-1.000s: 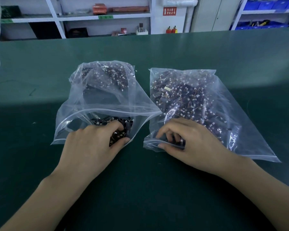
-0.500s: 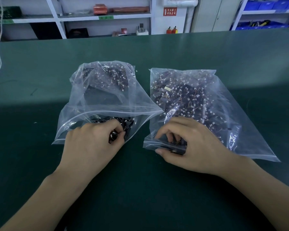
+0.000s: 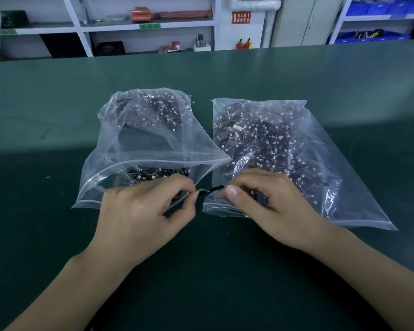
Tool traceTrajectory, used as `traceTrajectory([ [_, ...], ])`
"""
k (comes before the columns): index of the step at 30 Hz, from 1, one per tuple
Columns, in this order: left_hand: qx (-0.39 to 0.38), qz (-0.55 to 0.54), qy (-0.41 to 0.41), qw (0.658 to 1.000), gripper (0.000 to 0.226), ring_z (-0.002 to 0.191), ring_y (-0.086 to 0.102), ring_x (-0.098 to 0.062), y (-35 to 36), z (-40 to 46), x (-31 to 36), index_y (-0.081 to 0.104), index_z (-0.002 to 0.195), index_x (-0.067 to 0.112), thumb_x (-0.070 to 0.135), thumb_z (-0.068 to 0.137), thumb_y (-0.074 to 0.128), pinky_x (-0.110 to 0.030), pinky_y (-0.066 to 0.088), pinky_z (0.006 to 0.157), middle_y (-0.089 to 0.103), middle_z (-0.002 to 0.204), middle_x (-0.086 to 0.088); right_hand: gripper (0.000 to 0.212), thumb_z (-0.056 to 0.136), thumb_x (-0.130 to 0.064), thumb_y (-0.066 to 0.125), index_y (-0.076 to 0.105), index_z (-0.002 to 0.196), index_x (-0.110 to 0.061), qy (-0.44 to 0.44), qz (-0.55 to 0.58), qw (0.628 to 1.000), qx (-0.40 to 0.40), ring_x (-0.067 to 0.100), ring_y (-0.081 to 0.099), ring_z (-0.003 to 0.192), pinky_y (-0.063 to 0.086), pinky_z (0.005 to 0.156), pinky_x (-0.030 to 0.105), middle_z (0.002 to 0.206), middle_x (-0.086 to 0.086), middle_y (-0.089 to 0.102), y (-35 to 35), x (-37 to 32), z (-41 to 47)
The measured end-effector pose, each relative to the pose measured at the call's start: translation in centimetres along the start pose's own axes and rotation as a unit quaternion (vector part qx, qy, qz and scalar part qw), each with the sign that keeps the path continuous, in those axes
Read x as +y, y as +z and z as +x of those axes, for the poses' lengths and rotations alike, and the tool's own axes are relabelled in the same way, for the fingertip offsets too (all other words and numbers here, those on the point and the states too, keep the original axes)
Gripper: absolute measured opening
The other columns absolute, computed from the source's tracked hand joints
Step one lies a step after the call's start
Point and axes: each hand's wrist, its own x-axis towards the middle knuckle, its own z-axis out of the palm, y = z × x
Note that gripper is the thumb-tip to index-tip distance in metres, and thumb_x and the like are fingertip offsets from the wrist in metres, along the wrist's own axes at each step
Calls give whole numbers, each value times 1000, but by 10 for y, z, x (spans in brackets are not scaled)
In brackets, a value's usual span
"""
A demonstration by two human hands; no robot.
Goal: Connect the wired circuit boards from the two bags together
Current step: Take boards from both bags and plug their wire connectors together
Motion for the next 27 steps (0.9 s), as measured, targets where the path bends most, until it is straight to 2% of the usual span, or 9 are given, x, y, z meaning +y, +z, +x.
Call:
traceTrajectory([
  [3, -9, -15, 34, 999, 15, 71, 28, 3, 2, -2, 4, 77, 80, 20, 22, 94, 72, -11, 22, 57, 19, 74, 20, 42, 109, -45, 52, 81, 88, -24, 7, 35, 999, -7, 17, 60, 71, 40, 69, 14, 68, -7, 60, 1, -3, 0],
  [7, -24, -28, 57, 998, 16, 75, 26, 6, 4, -3, 7, 78, 79, 21, 23, 94, 74, -11, 22, 62, 23, 79, 19, 36, 109, -43, 57, 70, 75, -46, 21, 91, 996, -10, 14, 58, 61, 43, 61, 21, 70, 1, 67, 0, -9, 1],
  [10, -31, -39, 53, 997, 13, 73, 26, 5, 5, -3, 6, 78, 79, 20, 23, 92, 78, -12, 24, 60, 21, 77, 20, 29, 108, -35, 61, 73, 81, -39, 27, 86, 996, -15, 3, 55, 59, 39, 62, 12, 69, -8, 68, -1, -8, 1],
  [12, -41, -66, 45, 996, 12, 67, 28, 2, 4, -4, 6, 77, 84, 21, 28, 93, 78, -15, 30, 53, 22, 68, 24, 28, 107, -28, 65, 71, 81, -36, 30, 84, 996, -12, 1, 53, 57, 37, 62, 10, 68, -11, 66, -1, -6, 0],
  [15, -54, -107, 14, 993, 13, 53, 34, -1, 3, -5, 8, 68, 96, 29, 42, 100, 69, -23, 39, 44, 29, 60, 19, 24, 105, -20, 68, 74, 84, -30, 12, 64, 998, -5, 5, 56, 61, 39, 64, 11, 71, -9, 67, 0, -5, -2],
  [18, -63, -109, -32, 991, 14, 52, 39, -3, 5, -6, 9, 63, 100, 32, 45, 102, 62, -25, 41, 44, 36, 59, 15, 20, 102, -18, 68, 74, 87, -29, -9, 53, 999, -2, 10, 60, 66, 42, 66, 15, 74, -12, 67, 1, -5, -1],
  [23, -83, -114, -58, 988, 27, 54, 46, -3, 9, -7, 6, 71, 83, 27, 41, 104, 61, -32, 44, 47, 40, 61, 22, 16, 102, -15, 68, 75, 88, -21, -29, 44, 999, 7, 14, 62, 69, 44, 67, 19, 76, -14, 66, 2, -1, -1],
  [27, -85, -132, -54, 986, 28, 54, 46, -1, 11, -8, 6, 72, 82, 26, 39, 104, 62, -34, 45, 46, 41, 61, 23, 14, 102, -19, 71, 78, 90, -15, -41, 45, 998, -2, 17, 63, 71, 47, 67, 24, 79, -11, 68, 3, 1, -1],
])
